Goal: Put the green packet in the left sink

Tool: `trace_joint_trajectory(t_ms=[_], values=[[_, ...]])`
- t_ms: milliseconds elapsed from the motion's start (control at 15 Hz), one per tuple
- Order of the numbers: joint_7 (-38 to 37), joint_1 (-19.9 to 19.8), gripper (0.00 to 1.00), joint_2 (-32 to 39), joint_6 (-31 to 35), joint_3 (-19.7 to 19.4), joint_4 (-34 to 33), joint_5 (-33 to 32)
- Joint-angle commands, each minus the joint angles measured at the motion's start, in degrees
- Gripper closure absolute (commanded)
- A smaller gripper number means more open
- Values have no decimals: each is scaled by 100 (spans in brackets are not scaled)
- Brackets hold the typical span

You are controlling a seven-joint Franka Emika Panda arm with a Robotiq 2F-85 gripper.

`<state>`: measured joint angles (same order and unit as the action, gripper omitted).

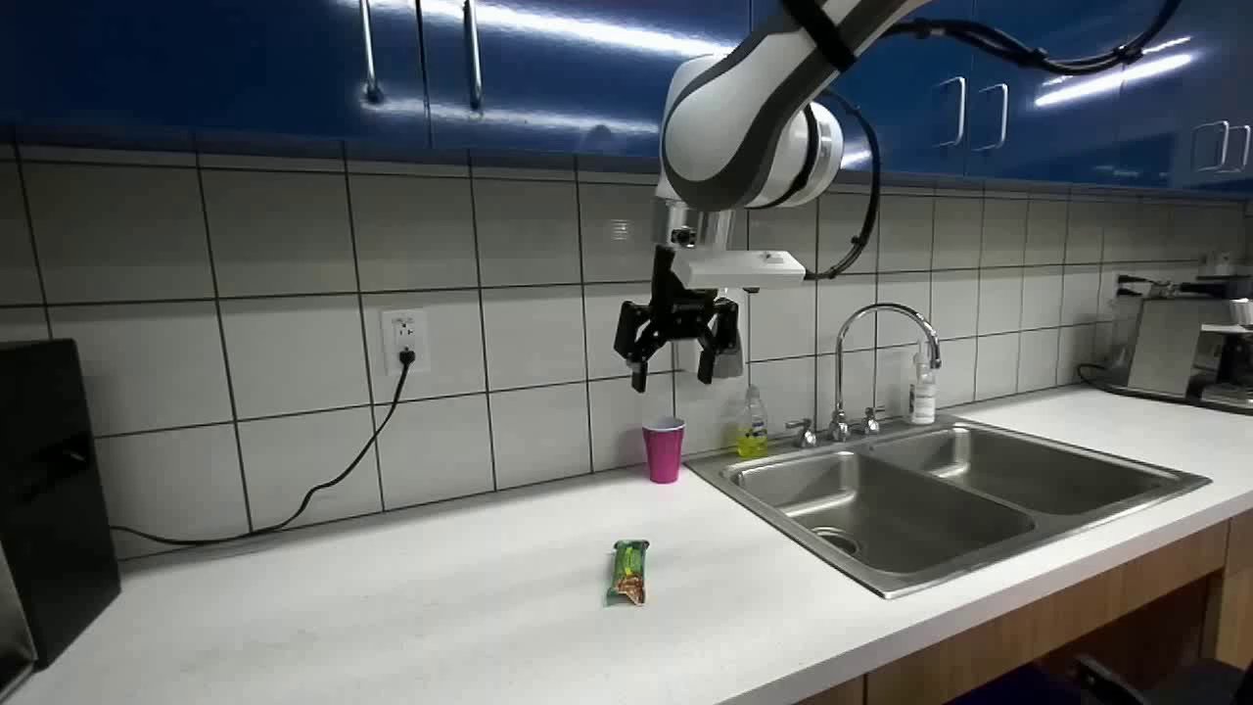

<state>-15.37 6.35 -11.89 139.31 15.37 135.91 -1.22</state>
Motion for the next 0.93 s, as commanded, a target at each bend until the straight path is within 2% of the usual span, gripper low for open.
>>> trace_joint_trajectory(t_ms=[0,467,867], values=[[-11,98,0,6,-16,-100,-7,-25],[235,251,0,89,-918,-215,-105,201],[114,210,0,426,-556,-238,-20,31]])
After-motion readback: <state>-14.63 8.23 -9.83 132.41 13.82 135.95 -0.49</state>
